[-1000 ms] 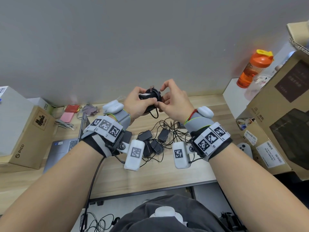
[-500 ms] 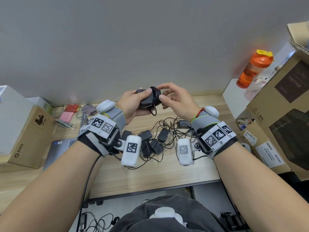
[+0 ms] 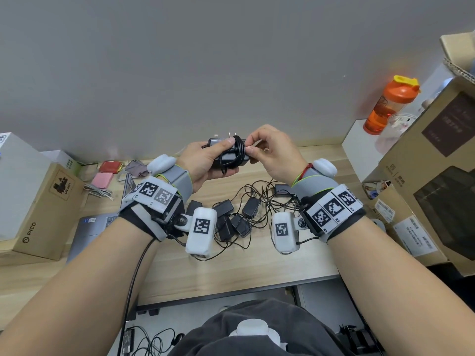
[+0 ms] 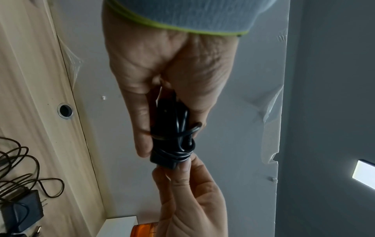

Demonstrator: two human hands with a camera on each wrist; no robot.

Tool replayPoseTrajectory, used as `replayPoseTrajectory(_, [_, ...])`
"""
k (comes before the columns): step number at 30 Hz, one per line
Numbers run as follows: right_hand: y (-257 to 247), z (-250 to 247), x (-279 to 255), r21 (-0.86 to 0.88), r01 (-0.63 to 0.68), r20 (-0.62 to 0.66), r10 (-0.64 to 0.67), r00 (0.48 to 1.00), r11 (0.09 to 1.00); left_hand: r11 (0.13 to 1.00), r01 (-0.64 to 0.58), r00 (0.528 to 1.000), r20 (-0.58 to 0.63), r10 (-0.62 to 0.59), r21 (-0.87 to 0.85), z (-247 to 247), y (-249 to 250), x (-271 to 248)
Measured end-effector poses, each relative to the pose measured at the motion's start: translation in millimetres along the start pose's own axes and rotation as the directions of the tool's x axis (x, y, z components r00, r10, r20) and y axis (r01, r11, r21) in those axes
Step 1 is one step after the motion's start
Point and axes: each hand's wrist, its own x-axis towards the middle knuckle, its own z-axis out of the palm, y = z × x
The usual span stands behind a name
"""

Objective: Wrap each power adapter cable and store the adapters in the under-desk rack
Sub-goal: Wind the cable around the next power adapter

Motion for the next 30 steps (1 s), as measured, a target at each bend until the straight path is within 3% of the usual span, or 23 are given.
replayPoseTrajectory(6, [1.4,-8.9,-1.6,0.004,-0.066,0.052,0.066,0.996,0.998,0.999,0.008,1.000,0.025,-0.009,0.040,1.9,0.9,-1.1])
replayPoseTrajectory(15, [-1.8,-4.6,0.7,0.004,-0.063,0.026,0.063,0.998,0.998,0.998,0.017,1.000,-0.021,-0.019,-0.057,7.3,-1.7,1.8])
replayPoseTrajectory(20, [-2.9,-3.5,0.1,-0.076,0.036,-0.041,-0.039,0.998,0.996,0.997,-0.020,0.999,-0.042,0.016,-0.077,6.2,0.8,4.5])
replayPoseTrajectory(27, [-4.3,0.7,2.9,0.103,0.040,-0.091,-0.030,0.995,0.994,0.996,-0.013,0.999,-0.031,0.010,-0.094,4.9,3.8,6.6])
replayPoseTrajectory(30, [-3.9,2.6,3.0,0.104,0.021,-0.086,-0.012,0.996,0.994,0.998,0.016,1.000,-0.017,-0.017,-0.061,4.7,2.5,8.6])
